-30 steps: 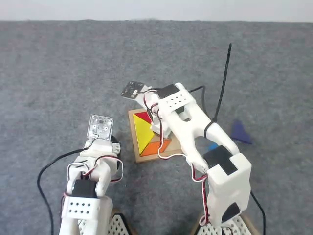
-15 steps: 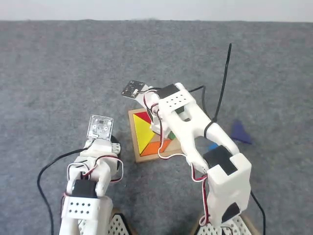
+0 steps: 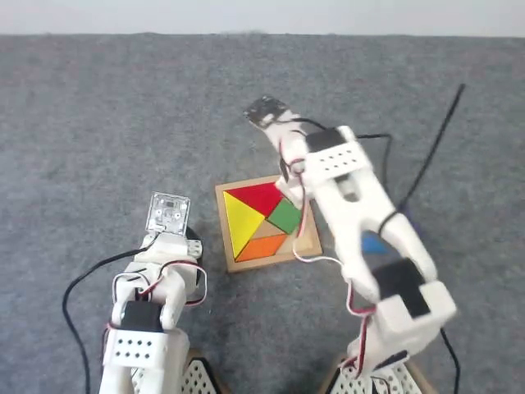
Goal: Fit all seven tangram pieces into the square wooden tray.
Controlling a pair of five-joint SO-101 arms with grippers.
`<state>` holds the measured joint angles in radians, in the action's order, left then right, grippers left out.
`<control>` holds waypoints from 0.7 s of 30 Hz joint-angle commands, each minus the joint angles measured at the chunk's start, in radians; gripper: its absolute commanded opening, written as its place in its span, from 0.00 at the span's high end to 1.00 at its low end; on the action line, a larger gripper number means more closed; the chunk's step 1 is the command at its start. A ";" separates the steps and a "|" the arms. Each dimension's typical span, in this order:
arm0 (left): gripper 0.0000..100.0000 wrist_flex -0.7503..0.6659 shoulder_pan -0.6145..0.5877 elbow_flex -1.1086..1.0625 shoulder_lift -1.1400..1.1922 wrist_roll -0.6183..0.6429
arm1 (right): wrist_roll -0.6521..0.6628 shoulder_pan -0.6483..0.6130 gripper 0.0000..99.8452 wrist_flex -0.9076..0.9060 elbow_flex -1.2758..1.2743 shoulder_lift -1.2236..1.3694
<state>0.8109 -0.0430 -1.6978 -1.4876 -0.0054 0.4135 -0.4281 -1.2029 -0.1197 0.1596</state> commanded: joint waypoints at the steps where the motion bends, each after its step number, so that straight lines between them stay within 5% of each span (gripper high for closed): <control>1: 0.98 0.005 -0.005 0.008 -0.014 0.006 | -0.009 0.088 0.83 -0.002 -0.141 -0.185; 11: 0.98 0.005 -0.005 0.008 -0.014 0.006 | 0.046 0.369 0.83 0.001 -0.483 -0.479; 21: 0.98 0.005 -0.005 0.008 -0.014 0.006 | 0.095 0.619 0.83 -0.013 -0.502 -0.486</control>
<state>0.8109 -0.0430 -1.6978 -1.4876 -0.0054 0.4427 0.1412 -1.2244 -0.6306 -0.2685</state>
